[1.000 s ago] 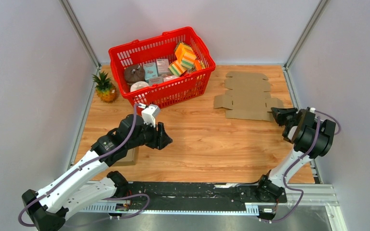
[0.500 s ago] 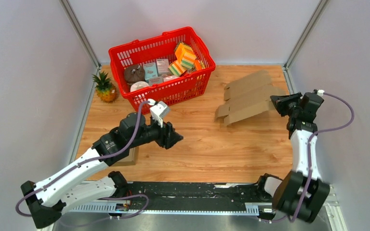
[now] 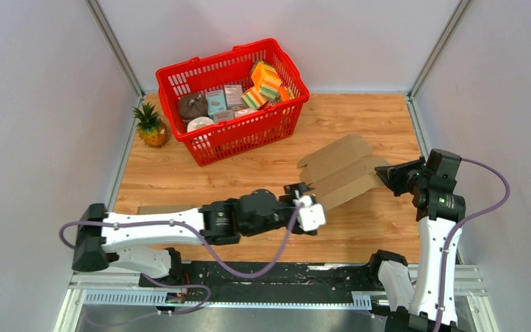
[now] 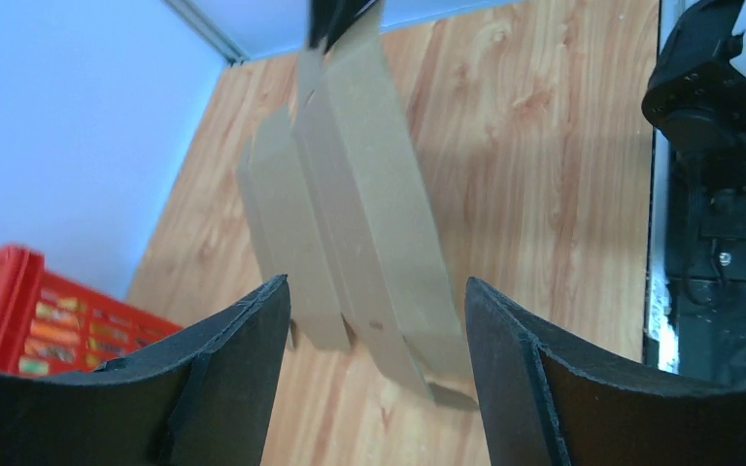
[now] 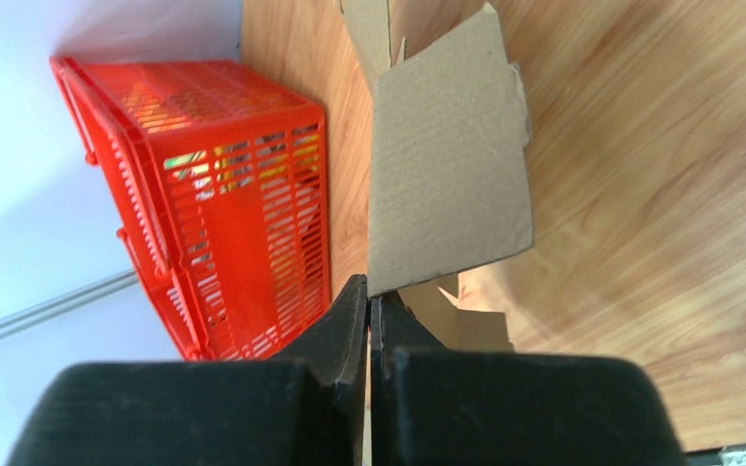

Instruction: Fold the paper box

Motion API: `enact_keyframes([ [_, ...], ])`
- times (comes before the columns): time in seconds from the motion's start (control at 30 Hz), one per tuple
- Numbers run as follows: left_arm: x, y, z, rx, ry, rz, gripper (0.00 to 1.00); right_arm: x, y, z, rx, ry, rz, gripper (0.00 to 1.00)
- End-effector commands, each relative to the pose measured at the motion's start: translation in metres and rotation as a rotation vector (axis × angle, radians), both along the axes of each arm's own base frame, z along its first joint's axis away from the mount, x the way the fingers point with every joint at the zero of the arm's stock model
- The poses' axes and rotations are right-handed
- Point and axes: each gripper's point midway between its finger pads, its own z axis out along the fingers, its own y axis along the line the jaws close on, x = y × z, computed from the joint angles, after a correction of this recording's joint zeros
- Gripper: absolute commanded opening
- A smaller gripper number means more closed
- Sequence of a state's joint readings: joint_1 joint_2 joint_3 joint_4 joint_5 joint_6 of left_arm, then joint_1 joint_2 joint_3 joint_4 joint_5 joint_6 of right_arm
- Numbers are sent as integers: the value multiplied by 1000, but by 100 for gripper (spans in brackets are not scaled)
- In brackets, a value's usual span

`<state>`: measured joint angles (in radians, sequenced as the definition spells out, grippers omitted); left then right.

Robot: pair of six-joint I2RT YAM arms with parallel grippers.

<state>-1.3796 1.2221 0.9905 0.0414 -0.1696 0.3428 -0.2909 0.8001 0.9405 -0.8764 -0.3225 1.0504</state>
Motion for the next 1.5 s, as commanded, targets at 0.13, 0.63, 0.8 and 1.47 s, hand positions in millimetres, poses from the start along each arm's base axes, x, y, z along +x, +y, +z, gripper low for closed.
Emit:
enact_keyframes([
  [0.13, 9, -70, -8, 103, -306, 36, 74, -11, 30, 19, 113, 4, 60, 0],
  [0.63, 56, -74, -49, 227, -518, 332, 52, -6, 47, 27, 130, 1, 140, 1],
  [0.8, 63, -60, -36, 191, -580, 425, 37, -7, 48, 25, 127, -3, 150, 1],
  [1.47, 44, 6, 25, 32, -365, 435, 0, -13, 83, 87, -324, -445, 718, 85],
])
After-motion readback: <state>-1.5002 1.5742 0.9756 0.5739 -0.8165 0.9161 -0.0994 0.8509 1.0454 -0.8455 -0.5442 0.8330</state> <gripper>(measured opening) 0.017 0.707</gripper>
